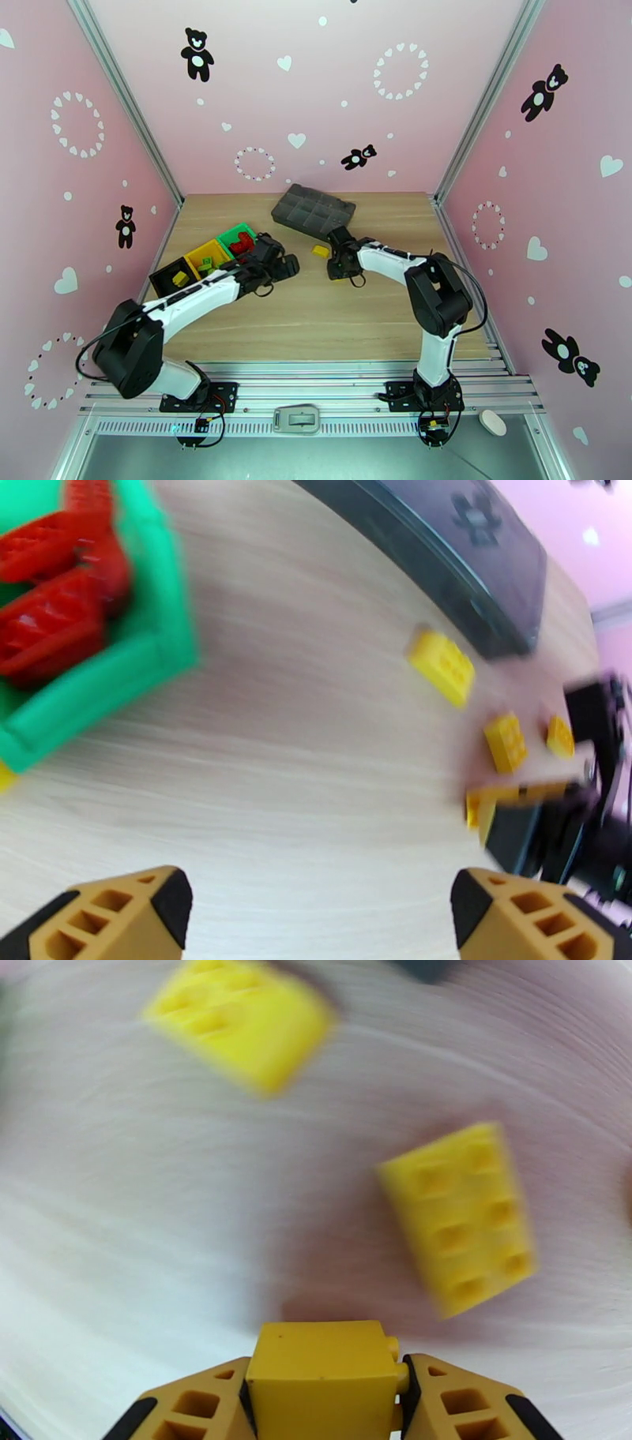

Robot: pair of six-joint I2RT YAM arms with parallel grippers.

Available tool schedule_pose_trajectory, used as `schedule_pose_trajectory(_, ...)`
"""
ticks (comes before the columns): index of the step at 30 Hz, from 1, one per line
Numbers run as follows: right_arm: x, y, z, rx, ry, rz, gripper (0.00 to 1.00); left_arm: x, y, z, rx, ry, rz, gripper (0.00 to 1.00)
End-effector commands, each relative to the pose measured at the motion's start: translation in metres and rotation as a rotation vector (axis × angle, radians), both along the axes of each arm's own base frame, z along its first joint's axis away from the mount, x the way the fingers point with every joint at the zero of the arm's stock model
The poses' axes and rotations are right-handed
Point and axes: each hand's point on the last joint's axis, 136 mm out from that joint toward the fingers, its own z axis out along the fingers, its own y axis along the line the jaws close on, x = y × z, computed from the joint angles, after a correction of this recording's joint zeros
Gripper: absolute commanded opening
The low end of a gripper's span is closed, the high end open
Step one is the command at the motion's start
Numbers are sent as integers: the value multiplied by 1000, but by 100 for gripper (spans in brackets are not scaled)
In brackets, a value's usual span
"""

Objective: Sort the legos into containers by color

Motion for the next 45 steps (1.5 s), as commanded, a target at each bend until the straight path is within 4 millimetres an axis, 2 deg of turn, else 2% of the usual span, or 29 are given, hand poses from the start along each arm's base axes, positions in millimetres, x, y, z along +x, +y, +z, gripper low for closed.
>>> schedule_pose_trajectory(1, -11, 58, 32, 140, -24, 71, 33, -5, 39, 3, -18, 23, 80, 94)
schedule_pose_trajectory(6, -35, 148, 50, 276, -10, 204, 33, -6, 106, 14, -88, 7, 238, 95)
schedule_pose_trajectory(9, -48, 199, 60, 357, 9, 279, 33, -4, 146, 29, -138, -26, 337, 95)
schedule_pose_trajectory(10, -51, 214, 64, 388, 15, 299, 33, -9, 158, 20, -152, -6, 368, 95)
schedule_pose_trajectory(11, -55, 229, 66, 424, 28, 320, 33, -10, 171, 21, -173, -12, 404, 95)
schedule_pose_trajectory(14, -62, 268, 77, 520, 49, 369, 33, -11, 205, 25, -231, -31, 500, 95)
schedule_pose_trajectory(20, -71, 328, 94, 685, 71, 451, 33, -13, 255, 39, -281, -79, 634, 96)
schedule_pose_trajectory(26, -84, 380, 102, 810, 73, 528, 32, -7, 280, 58, -286, -107, 680, 96)
schedule_pose_trajectory(32, -93, 420, 106, 936, 72, 582, 31, -15, 317, 82, -320, -159, 764, 95)
schedule_pose_trajectory(38, -100, 441, 110, 998, 2, 619, 32, -23, 331, 98, -335, -186, 788, 95)
schedule_pose_trajectory(45, -86, 458, 103, 1014, -114, 572, 39, -26, 328, 105, -355, -190, 776, 95)
